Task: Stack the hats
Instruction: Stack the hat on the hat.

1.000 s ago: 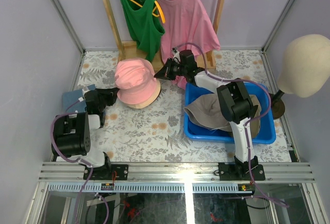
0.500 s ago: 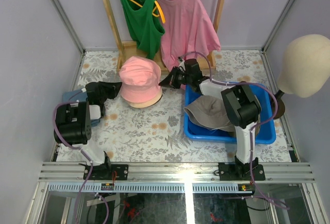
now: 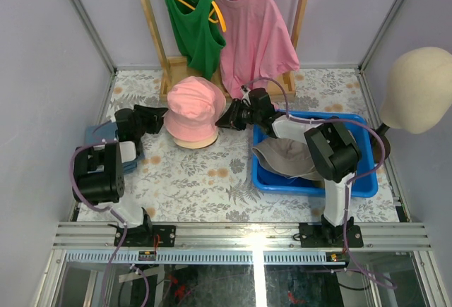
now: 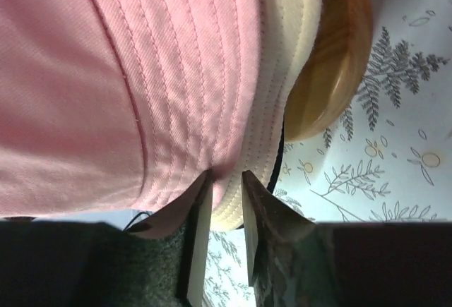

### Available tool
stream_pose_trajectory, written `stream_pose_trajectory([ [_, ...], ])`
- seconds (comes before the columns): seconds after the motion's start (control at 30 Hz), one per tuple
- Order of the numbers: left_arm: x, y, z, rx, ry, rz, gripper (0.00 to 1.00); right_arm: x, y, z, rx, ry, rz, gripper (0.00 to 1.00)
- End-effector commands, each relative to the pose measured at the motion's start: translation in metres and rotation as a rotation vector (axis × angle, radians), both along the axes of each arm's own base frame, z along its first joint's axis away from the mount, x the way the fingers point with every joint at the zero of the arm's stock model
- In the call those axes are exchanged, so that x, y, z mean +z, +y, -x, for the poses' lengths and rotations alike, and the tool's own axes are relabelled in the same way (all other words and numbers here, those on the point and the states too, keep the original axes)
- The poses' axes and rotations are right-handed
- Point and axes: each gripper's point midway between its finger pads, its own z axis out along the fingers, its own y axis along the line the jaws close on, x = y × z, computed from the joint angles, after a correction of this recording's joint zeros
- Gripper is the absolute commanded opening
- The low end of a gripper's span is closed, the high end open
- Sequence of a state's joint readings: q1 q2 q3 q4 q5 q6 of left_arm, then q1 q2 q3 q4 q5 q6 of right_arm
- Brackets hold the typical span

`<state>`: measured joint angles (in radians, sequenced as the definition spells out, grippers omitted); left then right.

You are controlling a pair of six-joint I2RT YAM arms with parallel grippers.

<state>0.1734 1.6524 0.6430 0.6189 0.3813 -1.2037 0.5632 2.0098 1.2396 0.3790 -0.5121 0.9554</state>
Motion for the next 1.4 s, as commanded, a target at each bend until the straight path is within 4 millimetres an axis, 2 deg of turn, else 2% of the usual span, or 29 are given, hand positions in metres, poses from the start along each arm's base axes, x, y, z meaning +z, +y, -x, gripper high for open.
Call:
stream_pose_trajectory([
  [0.0,0.007,0.01,0.013,0.032,0.0,-0.02,0.49,0.027,-0.008,0.007,0.009,-0.089,0.048,0.36],
  [0.13,0.012,0.012,0.021,0.043,-0.007,-0.019,0.52,0.043,-0.014,0.008,0.011,-0.131,0.066,0.47],
  [0.37,0.017,0.01,0.031,0.041,-0.018,-0.014,0.54,0.06,-0.032,0.005,-0.007,-0.188,0.117,0.52],
  [0.53,0.019,0.007,0.036,0.043,-0.034,0.006,0.55,0.068,-0.048,-0.015,-0.05,-0.227,0.142,0.54],
  [0.73,0.028,0.003,0.039,0.039,-0.088,0.038,0.55,0.083,-0.061,-0.05,-0.109,-0.284,0.119,0.57],
  [0.9,0.03,-0.002,0.041,0.038,-0.108,0.058,0.55,0.092,-0.057,-0.073,-0.112,-0.322,0.089,0.59],
  [1.2,0.032,-0.012,0.035,0.033,-0.135,0.087,0.55,0.075,-0.04,-0.092,-0.083,-0.313,0.059,0.59],
  [1.37,0.032,-0.017,0.032,0.019,-0.138,0.091,0.55,0.077,-0.032,-0.101,-0.073,-0.325,0.025,0.58],
])
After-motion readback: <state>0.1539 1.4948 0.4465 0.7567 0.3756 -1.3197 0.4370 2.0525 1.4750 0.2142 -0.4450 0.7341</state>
